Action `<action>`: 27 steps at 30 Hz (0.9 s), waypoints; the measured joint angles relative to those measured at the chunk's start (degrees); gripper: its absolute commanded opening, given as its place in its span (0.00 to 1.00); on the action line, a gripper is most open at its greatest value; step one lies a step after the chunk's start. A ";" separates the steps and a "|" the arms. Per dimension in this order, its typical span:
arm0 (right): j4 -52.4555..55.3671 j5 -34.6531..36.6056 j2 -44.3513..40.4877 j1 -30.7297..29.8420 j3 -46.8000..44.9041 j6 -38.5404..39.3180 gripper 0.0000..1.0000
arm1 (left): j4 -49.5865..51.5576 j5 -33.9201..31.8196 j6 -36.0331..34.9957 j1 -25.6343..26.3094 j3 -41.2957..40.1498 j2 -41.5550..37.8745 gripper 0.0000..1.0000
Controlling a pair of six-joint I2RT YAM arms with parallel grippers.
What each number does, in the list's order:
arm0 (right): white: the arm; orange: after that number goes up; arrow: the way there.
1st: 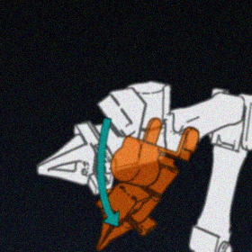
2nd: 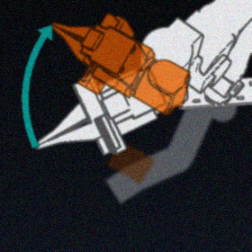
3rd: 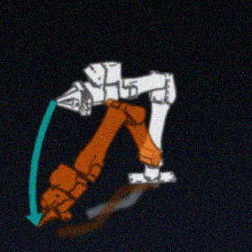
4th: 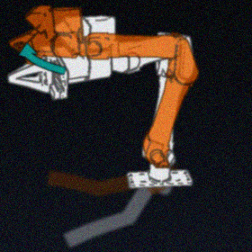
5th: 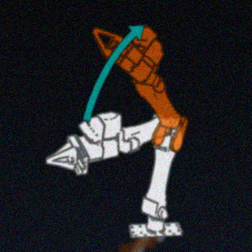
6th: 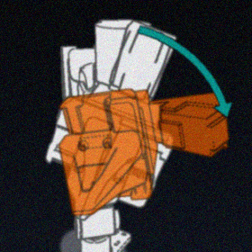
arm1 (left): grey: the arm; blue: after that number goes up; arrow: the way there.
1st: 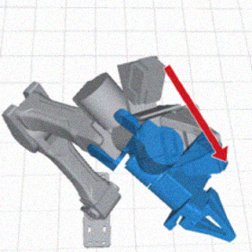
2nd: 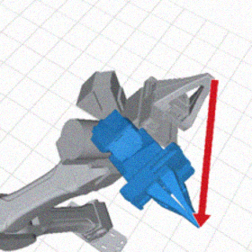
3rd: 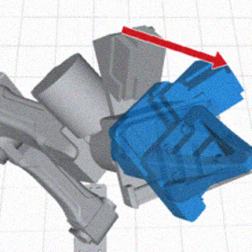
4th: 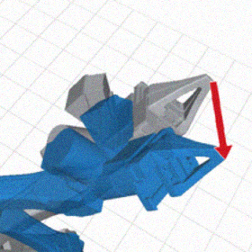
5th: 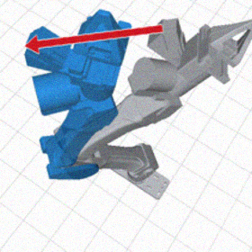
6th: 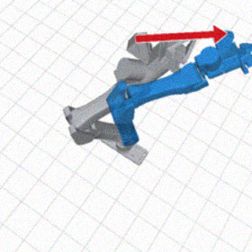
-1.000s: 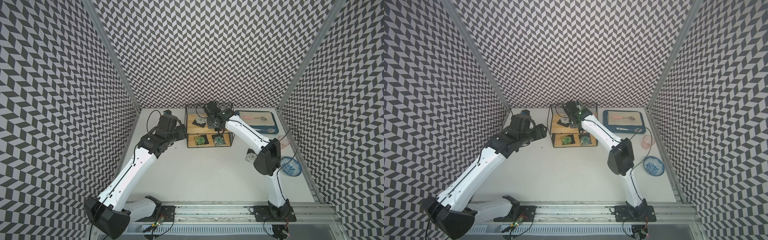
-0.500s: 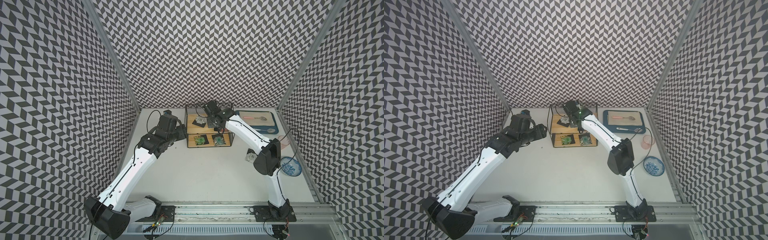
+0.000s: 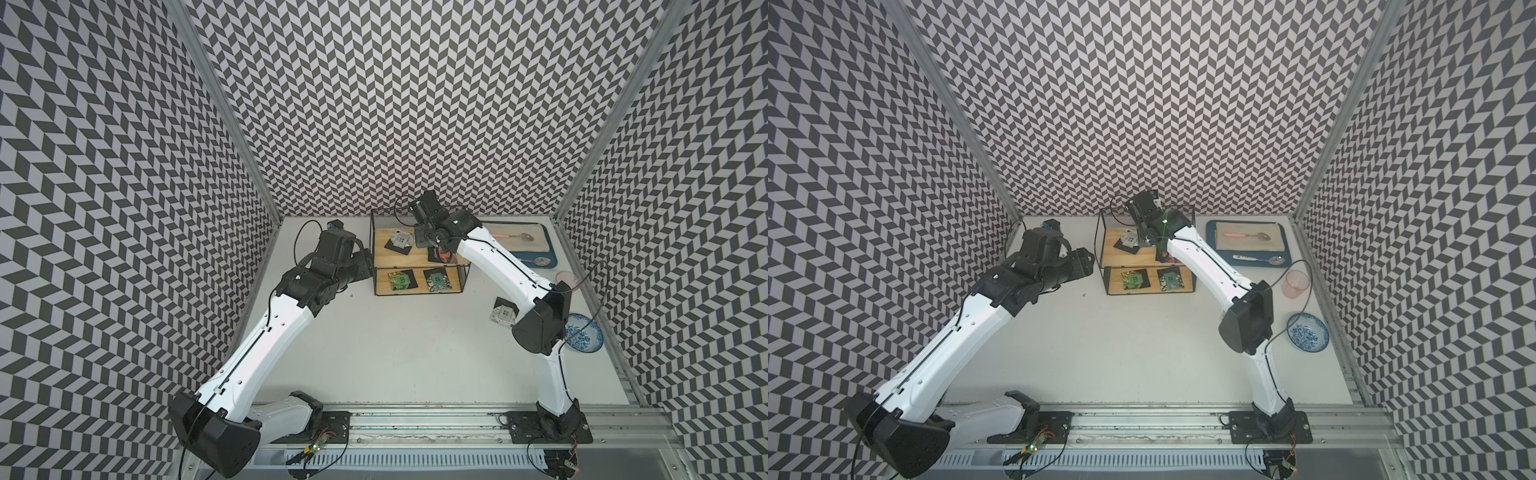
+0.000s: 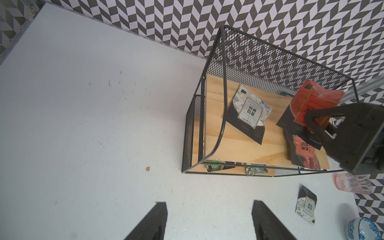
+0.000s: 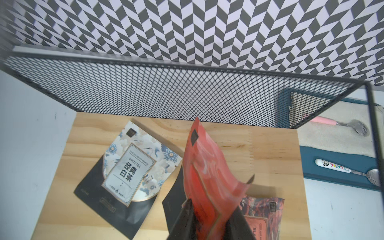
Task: Remove the tea bags from the shelf
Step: Pick up the tea bag from the shelf, then place the tea bag at the center of the board.
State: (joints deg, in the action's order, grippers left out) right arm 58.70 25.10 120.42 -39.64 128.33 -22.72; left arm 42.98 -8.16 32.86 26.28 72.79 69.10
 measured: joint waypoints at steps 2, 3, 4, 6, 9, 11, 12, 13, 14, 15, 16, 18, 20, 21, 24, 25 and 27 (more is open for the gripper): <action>0.00 -0.02 -1.01 0.00 0.00 -0.17 0.24 | 0.00 0.00 -0.02 0.00 0.00 0.13 0.70; 0.00 0.00 -1.57 0.00 0.00 -0.31 0.24 | 0.00 0.00 -0.02 0.00 0.00 0.24 0.70; 0.00 0.02 -2.05 0.00 -0.02 -0.48 0.24 | 0.00 0.00 -0.04 0.00 0.00 0.31 0.70; -0.09 0.20 -3.54 0.02 -0.28 -0.90 0.24 | 0.00 0.00 -0.07 0.00 0.00 0.42 0.70; -0.52 1.16 -6.75 0.11 -2.27 -1.31 0.23 | 0.00 -0.02 -0.22 0.00 0.02 0.44 0.70; -1.22 2.03 -9.75 0.50 -4.83 -1.68 0.23 | 0.00 -0.02 -0.24 0.00 0.02 0.44 0.70; -1.73 2.49 -11.54 0.72 -6.56 -1.88 0.23 | 0.00 -0.02 -0.24 0.00 0.04 0.44 0.70; -2.21 2.73 -13.27 1.01 -8.33 -2.03 0.23 | 0.00 -0.02 -0.24 0.00 0.04 0.44 0.70; -2.75 2.99 -15.32 1.62 -10.54 -2.27 0.23 | 0.00 0.00 -0.24 0.00 0.07 0.44 0.70; -3.48 3.26 -17.70 2.49 -13.09 -2.62 0.23 | 0.00 0.00 -0.24 0.00 0.07 0.44 0.70; -3.98 3.41 -19.34 3.19 -14.95 -2.93 0.23 | 0.00 0.00 -0.24 0.00 0.07 0.44 0.70; -5.40 3.78 -23.63 5.60 -20.06 -3.72 0.23 | 0.00 0.00 -0.24 0.00 0.07 0.46 0.70; -6.91 3.87 -27.89 8.50 -25.49 -4.83 0.23 | 0.00 0.04 -0.24 0.00 0.07 0.55 0.70; -7.52 3.72 -29.62 9.90 -27.78 -5.33 0.23 | 0.00 0.04 -0.24 0.00 0.07 0.63 0.70; -10.10 2.16 -35.43 15.30 -36.92 -7.32 0.23 | -0.02 0.07 -0.26 0.02 0.09 0.83 0.70; -10.86 1.51 -37.03 16.96 -39.87 -7.87 0.23 | -0.02 0.04 -0.26 0.07 0.11 0.87 0.70; -11.89 0.22 -39.54 20.00 -45.38 -8.96 0.23 | -0.04 0.09 -0.28 0.15 0.22 1.07 0.70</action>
State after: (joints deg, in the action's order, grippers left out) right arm 46.81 25.32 80.88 -19.64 82.96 -31.68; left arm 42.94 -8.08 32.58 26.44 73.01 70.17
